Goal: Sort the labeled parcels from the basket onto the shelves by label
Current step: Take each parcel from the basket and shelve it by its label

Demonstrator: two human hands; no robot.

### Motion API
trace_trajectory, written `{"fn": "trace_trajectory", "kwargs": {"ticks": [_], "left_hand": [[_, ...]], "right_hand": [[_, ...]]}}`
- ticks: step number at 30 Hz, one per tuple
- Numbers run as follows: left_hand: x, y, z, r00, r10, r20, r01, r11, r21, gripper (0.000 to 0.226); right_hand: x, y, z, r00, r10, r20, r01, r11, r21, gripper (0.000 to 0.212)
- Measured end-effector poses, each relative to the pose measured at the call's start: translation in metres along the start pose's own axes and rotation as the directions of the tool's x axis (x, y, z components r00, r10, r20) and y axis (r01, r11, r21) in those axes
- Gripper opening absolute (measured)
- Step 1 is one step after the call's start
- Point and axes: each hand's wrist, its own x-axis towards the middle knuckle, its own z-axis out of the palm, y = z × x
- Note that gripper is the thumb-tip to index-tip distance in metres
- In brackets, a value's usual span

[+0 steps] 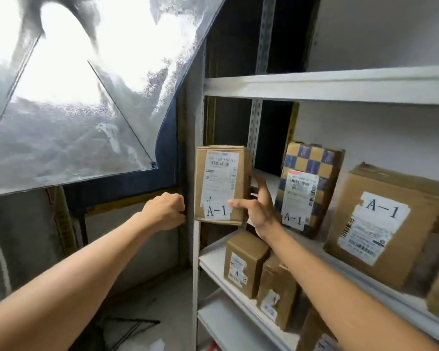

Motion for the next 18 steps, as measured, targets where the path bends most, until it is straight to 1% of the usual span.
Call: {"fn": "trace_trajectory", "kwargs": {"ticks": [3,6,8,10,12,18], "left_hand": [[0.039,-0.010,0.004,0.998,0.062,0.010,-0.062,0.998,-0.025,0.026],[0.066,-0.013,0.015,0.993,0.104,0.054,-0.101,0.994,-0.049,0.029],[0.082,-0.013,0.025,0.988,0.138,0.068,-0.134,0.989,-0.057,0.030],[0.095,-0.014,0.032,0.985,0.163,0.060,-0.157,0.983,-0.093,0.030],[0.106,-0.015,0.038,0.984,0.169,0.052,-0.162,0.978,-0.129,0.028],[0.130,-0.019,0.048,0.979,0.192,0.068,-0.183,0.976,-0.120,0.026]], "right_hand": [[0.034,0.007,-0.002,0.990,0.049,-0.131,-0.056,0.997,-0.047,0.077],[0.058,0.017,-0.007,0.957,0.139,-0.255,-0.165,0.983,-0.084,0.088],[0.073,0.022,-0.009,0.938,0.150,-0.313,-0.201,0.970,-0.136,0.082],[0.085,0.027,-0.008,0.931,0.128,-0.342,-0.206,0.957,-0.205,0.083],[0.098,0.037,-0.006,0.930,0.118,-0.349,-0.206,0.952,-0.227,0.087],[0.111,0.037,0.003,0.922,0.108,-0.371,-0.219,0.938,-0.269,0.078]]}}
